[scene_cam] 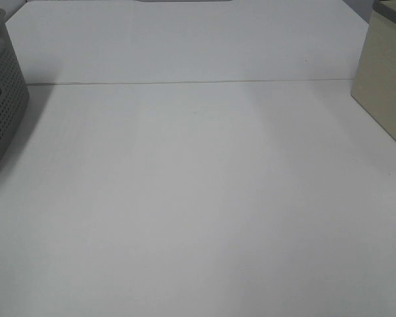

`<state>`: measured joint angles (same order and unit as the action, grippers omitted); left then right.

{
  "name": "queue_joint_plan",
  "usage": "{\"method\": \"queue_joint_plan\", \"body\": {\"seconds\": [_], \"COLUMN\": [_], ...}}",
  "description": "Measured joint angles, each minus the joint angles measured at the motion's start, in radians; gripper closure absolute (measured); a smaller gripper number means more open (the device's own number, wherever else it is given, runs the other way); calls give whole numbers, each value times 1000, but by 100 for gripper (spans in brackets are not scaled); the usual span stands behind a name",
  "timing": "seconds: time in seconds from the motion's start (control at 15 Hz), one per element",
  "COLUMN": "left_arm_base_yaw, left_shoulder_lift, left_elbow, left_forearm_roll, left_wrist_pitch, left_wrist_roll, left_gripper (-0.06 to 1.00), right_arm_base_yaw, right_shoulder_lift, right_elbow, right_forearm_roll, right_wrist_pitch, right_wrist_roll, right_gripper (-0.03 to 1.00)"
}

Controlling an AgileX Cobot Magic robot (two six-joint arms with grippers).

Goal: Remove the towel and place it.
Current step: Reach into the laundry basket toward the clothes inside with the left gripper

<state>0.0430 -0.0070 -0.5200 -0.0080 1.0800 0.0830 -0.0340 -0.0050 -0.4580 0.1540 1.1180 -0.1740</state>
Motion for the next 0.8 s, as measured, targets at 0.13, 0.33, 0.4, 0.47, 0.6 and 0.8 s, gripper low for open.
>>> {"method": "queue_joint_plan", "body": {"seconds": [0.13,0.33,0.4,0.47,0.6,0.8], "left_arm_base_yaw": [0,0,0,0,0,0], "left_shoulder_lift": [0,0,0,0,0,0], "left_elbow": [0,0,0,0,0,0], "left_forearm_roll": [0,0,0,0,0,0], "left_wrist_pitch": [0,0,0,0,0,0], "left_wrist_roll": [0,0,0,0,0,0], "left_gripper": [-5,-5,-5,-5,-5,-5], "right_arm_base_yaw": [0,0,0,0,0,0], "right_shoulder_lift": [0,0,0,0,0,0], "right_elbow": [0,0,0,0,0,0], "right_forearm_roll": [-3,-7,-7,-7,-7,-7], "right_wrist_pitch": [0,0,0,0,0,0], "right_wrist_roll": [0,0,0,0,0,0], "right_gripper": [16,16,16,16,16,16]}}
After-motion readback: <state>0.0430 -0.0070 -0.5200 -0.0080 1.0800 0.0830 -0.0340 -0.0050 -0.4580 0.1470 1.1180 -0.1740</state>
